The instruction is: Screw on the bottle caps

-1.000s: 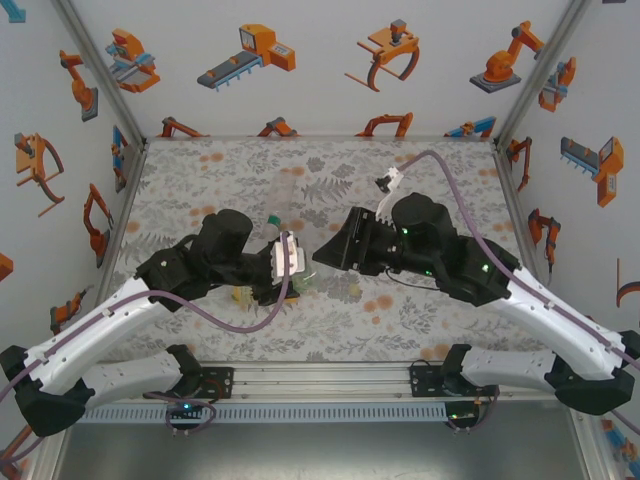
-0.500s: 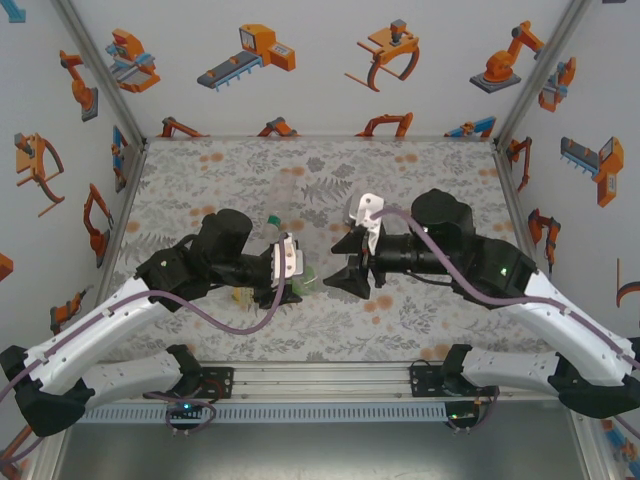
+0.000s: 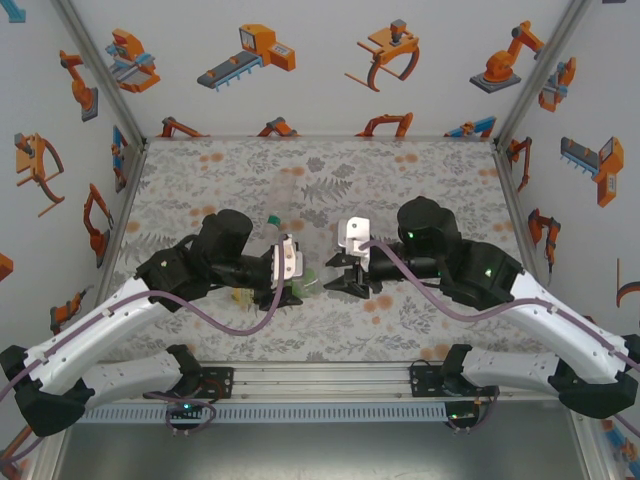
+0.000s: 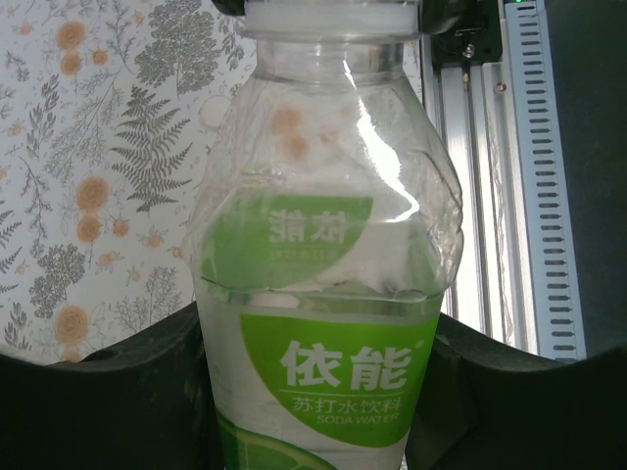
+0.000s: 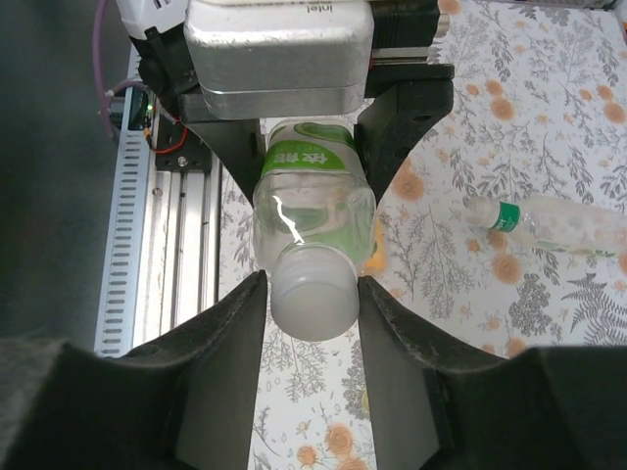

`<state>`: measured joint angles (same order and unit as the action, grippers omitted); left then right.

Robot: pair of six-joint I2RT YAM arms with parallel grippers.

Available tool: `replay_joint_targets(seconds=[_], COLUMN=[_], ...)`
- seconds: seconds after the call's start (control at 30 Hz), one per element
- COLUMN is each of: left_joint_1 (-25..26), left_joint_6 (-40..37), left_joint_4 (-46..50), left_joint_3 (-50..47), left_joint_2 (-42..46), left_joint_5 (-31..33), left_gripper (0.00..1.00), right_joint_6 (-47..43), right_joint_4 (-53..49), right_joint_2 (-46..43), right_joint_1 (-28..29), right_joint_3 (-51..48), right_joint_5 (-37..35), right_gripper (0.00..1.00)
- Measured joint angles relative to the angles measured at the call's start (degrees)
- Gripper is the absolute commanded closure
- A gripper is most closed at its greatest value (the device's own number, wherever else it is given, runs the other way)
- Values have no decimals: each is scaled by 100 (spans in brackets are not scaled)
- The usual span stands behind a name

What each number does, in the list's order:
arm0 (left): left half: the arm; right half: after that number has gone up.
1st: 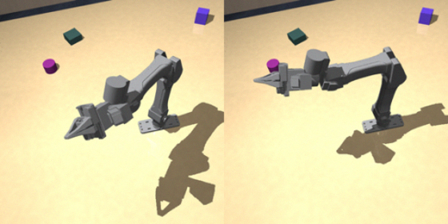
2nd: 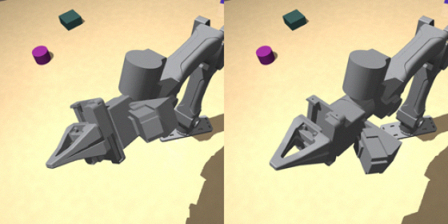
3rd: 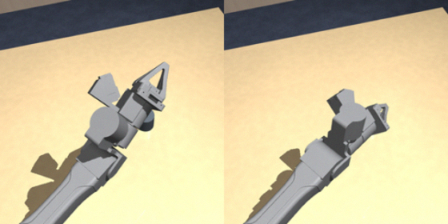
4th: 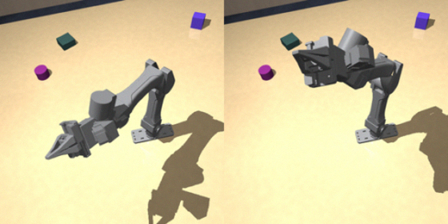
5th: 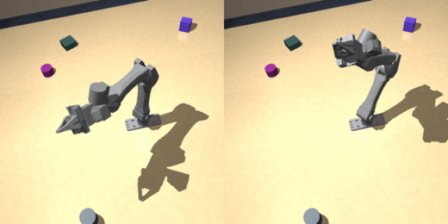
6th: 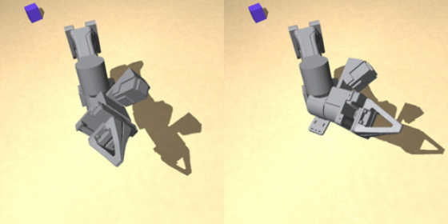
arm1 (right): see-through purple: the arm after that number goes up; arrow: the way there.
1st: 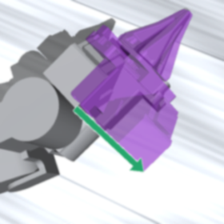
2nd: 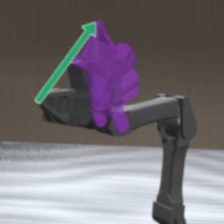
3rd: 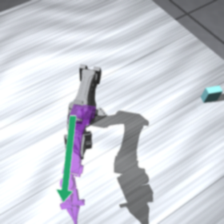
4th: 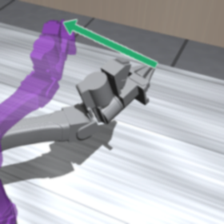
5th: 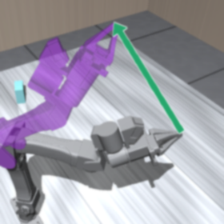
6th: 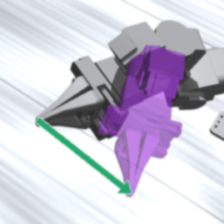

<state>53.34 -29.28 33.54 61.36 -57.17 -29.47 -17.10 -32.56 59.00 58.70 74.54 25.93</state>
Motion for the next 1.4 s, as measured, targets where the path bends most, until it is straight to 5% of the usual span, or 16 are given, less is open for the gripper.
replay_joint_targets(seconds=[0.33,0.53,0.6,0.7,0.83,1.17,1.4], left_joint_1=[20,20,20,20,22,20,20], left_joint_6=[0,50,101,144,144,160,293], left_joint_4=[35,-66,-140,-219,-350,-535,-505], left_joint_3=[0,-96,-175,-243,-267,-350,-385], left_joint_2=[42,205,280,343,350,743,776], left_joint_5=[-2,164,203,258,343,855,1469], left_gripper=[100,100,88,46,12,5,6], right_joint_6=[420,1910,2409,2809,3010,3121,3545], right_joint_4=[348,911,1064,1113,1058,-15,-1075], right_joint_2=[-142,-280,-313,-321,-315,275,1508], right_joint_1=[0,2,7,7,7,-87,-1325], right_joint_3=[-238,-549,-654,-684,-675,-9,1032], right_joint_5=[-87,-479,-568,-691,-973,-2059,-2433], right_gripper=[100,100,100,100,100,100,100])
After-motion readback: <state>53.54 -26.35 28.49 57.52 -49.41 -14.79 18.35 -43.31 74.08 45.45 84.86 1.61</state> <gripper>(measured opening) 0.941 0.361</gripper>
